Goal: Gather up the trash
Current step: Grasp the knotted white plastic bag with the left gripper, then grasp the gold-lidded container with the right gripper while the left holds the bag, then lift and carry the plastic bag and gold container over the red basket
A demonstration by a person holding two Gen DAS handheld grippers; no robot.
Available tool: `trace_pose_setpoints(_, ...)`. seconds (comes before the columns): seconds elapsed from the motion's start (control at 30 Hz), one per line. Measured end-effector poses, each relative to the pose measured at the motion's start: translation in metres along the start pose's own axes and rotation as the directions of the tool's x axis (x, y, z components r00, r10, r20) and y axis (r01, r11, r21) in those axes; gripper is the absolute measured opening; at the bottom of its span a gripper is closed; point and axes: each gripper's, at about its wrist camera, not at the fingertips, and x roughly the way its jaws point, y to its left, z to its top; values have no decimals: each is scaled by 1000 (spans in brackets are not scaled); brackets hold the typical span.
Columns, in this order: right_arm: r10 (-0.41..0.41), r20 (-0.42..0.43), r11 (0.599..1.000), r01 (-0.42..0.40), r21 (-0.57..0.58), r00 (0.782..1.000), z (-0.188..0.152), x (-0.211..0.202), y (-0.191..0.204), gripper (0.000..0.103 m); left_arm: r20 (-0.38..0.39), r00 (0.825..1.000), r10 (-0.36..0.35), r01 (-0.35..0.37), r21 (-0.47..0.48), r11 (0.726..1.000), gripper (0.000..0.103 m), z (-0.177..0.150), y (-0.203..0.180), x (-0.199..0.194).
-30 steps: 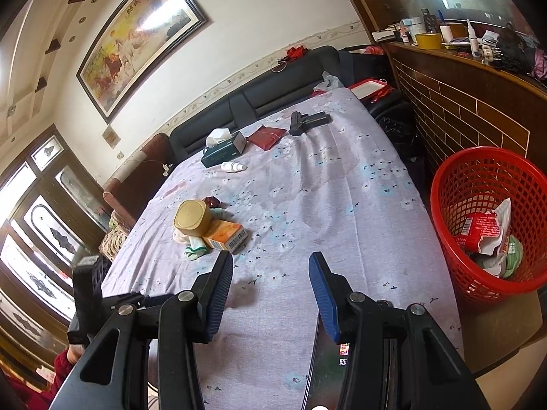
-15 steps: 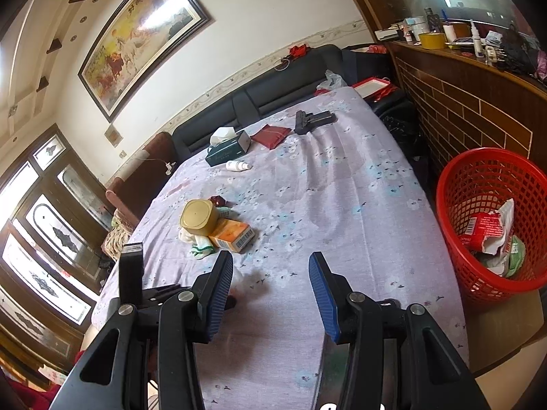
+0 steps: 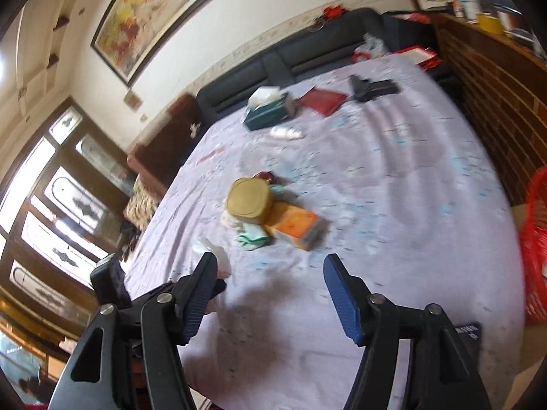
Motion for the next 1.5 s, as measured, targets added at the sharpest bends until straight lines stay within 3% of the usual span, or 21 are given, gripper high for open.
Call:
trace_pose_setpoints(0.3, -1, -119, 999, 6, 35, 993, 49, 123, 17, 75, 59, 997, 41, -37, -61, 997, 37, 6, 40, -17)
trace_pose_setpoints(0.53, -25, -166, 995, 41, 92, 986, 61, 169, 18, 80, 75, 996, 48, -43, -67, 997, 37, 7, 53, -20)
trace_pose_setpoints(0.83, -207, -169, 978, 205, -28, 964, 57, 195, 41, 79, 78, 996, 44, -38, -76, 996, 37, 5, 56, -18)
trace_pose_setpoints(0.87, -206, -169, 979, 204, -32, 964, 55, 195, 41, 72, 81, 996, 44, -38, -74, 997, 37, 5, 55, -19)
trace_pose_setpoints(1.17, -185, -107, 982, 182, -41, 977, 35, 148, 36, 71, 84, 996, 18, -15, -35, 999, 37, 3, 35, -18)
trace_pose_setpoints(1.5, -174, -22, 984, 173, -43, 985, -31, 48, 14, 72, 62, 997, -42, 40, 41, 998, 37, -1, -13, -12)
